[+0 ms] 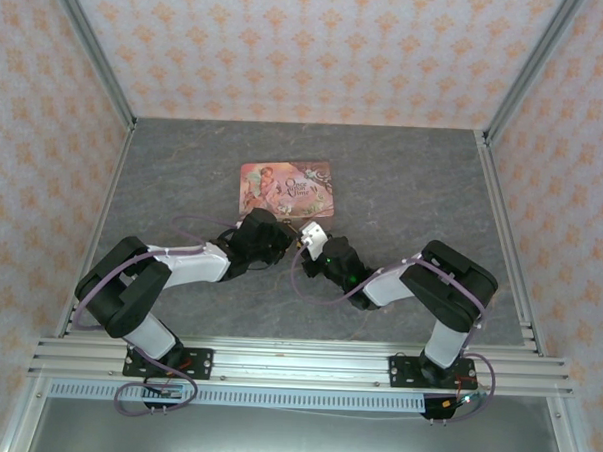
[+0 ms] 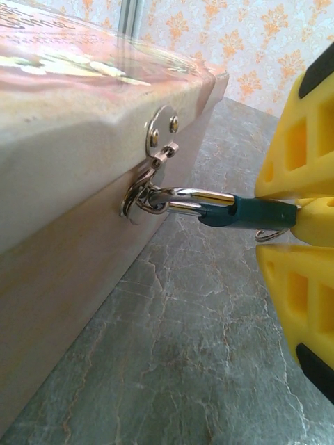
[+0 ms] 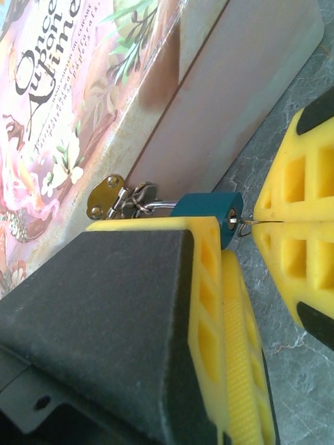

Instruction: Unlock the padlock with the key

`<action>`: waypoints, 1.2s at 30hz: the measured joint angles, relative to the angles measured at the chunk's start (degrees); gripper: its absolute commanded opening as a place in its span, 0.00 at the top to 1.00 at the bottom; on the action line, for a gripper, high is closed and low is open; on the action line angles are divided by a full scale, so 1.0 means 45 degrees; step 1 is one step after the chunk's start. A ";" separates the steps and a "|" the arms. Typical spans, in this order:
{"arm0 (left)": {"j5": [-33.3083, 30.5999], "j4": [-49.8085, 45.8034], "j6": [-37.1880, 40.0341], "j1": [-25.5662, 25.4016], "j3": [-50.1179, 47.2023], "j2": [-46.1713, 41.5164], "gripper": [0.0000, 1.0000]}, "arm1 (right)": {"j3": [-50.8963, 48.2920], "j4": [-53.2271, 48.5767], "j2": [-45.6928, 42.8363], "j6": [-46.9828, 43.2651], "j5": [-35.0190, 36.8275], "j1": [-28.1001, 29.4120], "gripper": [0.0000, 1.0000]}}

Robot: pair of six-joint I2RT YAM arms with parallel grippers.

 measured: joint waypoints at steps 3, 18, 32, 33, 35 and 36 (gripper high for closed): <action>0.0000 0.0005 0.0010 0.0000 0.0005 0.0019 0.84 | 0.0000 -0.0015 0.0000 0.0165 -0.0083 -0.0015 1.00; 0.0029 0.0010 0.0039 0.0000 0.0034 0.0019 0.89 | 0.0000 -0.0102 -0.0005 0.4041 -0.0967 -0.0350 1.00; 0.0029 0.0005 0.0044 0.0029 0.0034 0.0019 0.89 | 0.0015 -0.0121 -0.0005 0.6975 -0.2424 -0.0918 1.00; 0.0039 0.0005 0.0044 0.0058 0.0034 0.0019 0.89 | 0.0015 -0.0121 -0.0005 0.6985 -0.2424 -0.0918 1.00; 0.0044 0.0005 0.0053 0.0063 0.0034 0.0019 0.86 | 0.0015 -0.0126 -0.0005 0.6985 -0.2424 -0.0918 1.00; 0.0049 0.0005 0.0068 0.0063 0.0034 0.0019 0.84 | 0.0015 -0.0136 -0.0005 0.6985 -0.2424 -0.0918 1.00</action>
